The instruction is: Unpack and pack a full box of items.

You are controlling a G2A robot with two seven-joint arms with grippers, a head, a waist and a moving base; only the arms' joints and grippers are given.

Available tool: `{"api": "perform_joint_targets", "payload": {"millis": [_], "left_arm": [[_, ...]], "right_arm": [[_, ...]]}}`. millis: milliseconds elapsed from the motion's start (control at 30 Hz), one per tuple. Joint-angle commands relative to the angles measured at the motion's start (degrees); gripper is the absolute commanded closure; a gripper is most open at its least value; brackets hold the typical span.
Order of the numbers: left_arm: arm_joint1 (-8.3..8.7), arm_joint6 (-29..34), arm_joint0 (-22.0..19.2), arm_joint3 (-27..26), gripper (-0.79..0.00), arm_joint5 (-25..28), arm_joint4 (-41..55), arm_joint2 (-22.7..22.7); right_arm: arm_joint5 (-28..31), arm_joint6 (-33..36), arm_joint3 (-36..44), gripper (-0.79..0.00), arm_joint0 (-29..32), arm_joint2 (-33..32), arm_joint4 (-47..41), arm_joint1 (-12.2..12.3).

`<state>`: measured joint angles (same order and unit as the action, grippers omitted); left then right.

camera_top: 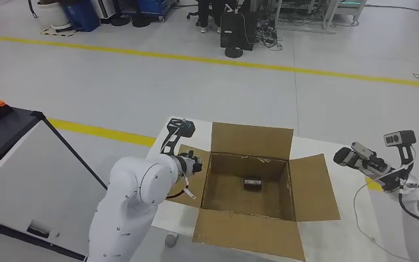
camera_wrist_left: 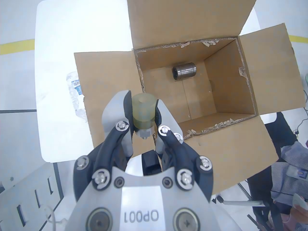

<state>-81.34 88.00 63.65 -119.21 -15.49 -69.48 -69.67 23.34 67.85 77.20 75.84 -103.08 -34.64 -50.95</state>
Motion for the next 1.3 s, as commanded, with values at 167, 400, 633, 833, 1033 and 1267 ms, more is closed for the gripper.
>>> {"api": "perform_joint_targets", "payload": {"millis": [167, 400, 633, 833, 1033, 1267], "left_arm": [[-0.02, 0.0, 0.0, 0.1, 0.000, 0.0, 0.0, 0.0], [-0.02, 0.0, 0.0, 0.1, 0.000, 0.0, 0.0, 0.0], [0.91, 0.0, -0.1, -0.1, 0.000, 1.8, -11.5, -3.4], [1.55, 0.0, 0.7, 1.0, 0.000, 1.6, -14.3, -8.2], [2.02, 0.0, 2.6, 4.1, 0.000, -0.4, -12.0, -12.2], [1.99, 0.0, 5.7, 8.3, 0.000, -0.8, -11.6, -16.3]], "right_arm": [[0.0, 0.0, 0.0, -0.785, 0.0, 0.0, 0.0, 0.0], [0.0, 0.0, 0.0, -0.785, 0.0, 0.0, 0.0, 0.0], [0.0, 0.0, 0.0, -0.785, 0.0, 0.0, 0.0, 0.0], [0.0, 0.0, 0.0, -0.785, 0.0, 0.0, 0.0, 0.0], [0.0, 0.0, 0.0, -0.785, 0.0, 0.0, 0.0, 0.0], [0.0, 0.0, 0.0, -0.785, 0.0, 0.0, 0.0, 0.0]]}}
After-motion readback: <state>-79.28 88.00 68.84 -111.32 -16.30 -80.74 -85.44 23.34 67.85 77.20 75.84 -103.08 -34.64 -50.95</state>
